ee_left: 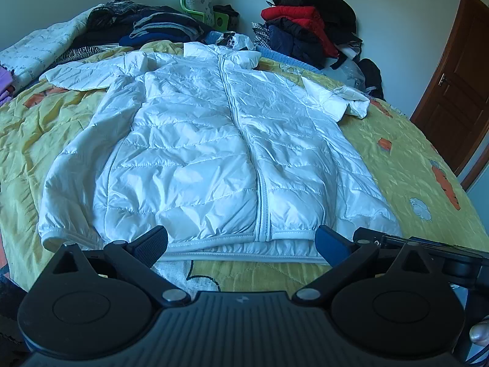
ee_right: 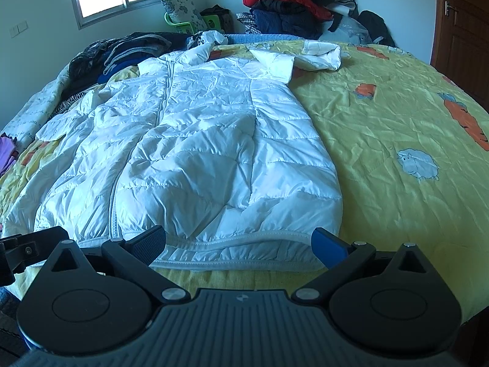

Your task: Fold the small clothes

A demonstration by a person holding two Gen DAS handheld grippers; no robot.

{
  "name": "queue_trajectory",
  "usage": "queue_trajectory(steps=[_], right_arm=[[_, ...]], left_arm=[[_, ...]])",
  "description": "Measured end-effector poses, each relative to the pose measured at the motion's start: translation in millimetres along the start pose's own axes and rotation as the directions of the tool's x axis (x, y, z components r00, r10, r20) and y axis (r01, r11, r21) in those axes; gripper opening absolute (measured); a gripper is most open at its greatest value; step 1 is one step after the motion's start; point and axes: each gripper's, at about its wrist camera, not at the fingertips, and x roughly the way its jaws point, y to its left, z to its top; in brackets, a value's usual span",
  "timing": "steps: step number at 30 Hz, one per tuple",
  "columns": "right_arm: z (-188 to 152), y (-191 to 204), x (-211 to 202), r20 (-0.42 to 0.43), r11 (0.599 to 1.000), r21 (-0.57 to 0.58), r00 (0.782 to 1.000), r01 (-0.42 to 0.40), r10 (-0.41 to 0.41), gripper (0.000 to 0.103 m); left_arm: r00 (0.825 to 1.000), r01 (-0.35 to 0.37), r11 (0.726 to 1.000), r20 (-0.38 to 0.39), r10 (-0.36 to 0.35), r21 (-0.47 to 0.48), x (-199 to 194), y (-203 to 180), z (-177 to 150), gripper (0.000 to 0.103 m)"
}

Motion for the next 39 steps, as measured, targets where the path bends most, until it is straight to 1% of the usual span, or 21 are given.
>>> queue_trajectory(steps=[24, 35, 37, 39], right_arm=[[-1.1, 1.6, 3.1, -0.012, 1.0, 0.002, 1.0, -0.005, 0.005, 0.102], [1.2, 0.6, 3.1, -0.02, 1.0, 0.008, 1.0, -0.011, 0.011, 0.102], [2.7, 2.4, 1.5, 0.003, 1.0, -0.003, 1.0, -0.011, 0.011, 0.102], [5.5, 6.7, 0.4, 0.03, 0.999, -0.043, 0.999, -0.011, 0.012, 0.102]], left_arm=[[1.0, -0.002, 1.0, -0.016, 0.002, -0.014, 0.8, 4.0, -0.2, 0.103], [1.0, 0.006, 1.0, -0.027, -0.006, -0.005, 2.9, 4.8, 2.1, 0.103], [1.0, -0.013, 1.0, -0.001, 0.013, 0.01, 5.4, 3.6, 5.1, 0.103], [0.999, -0.044, 0.999, 0.016, 0.044, 0.021, 11.1, 2.3, 9.3, 0.103]])
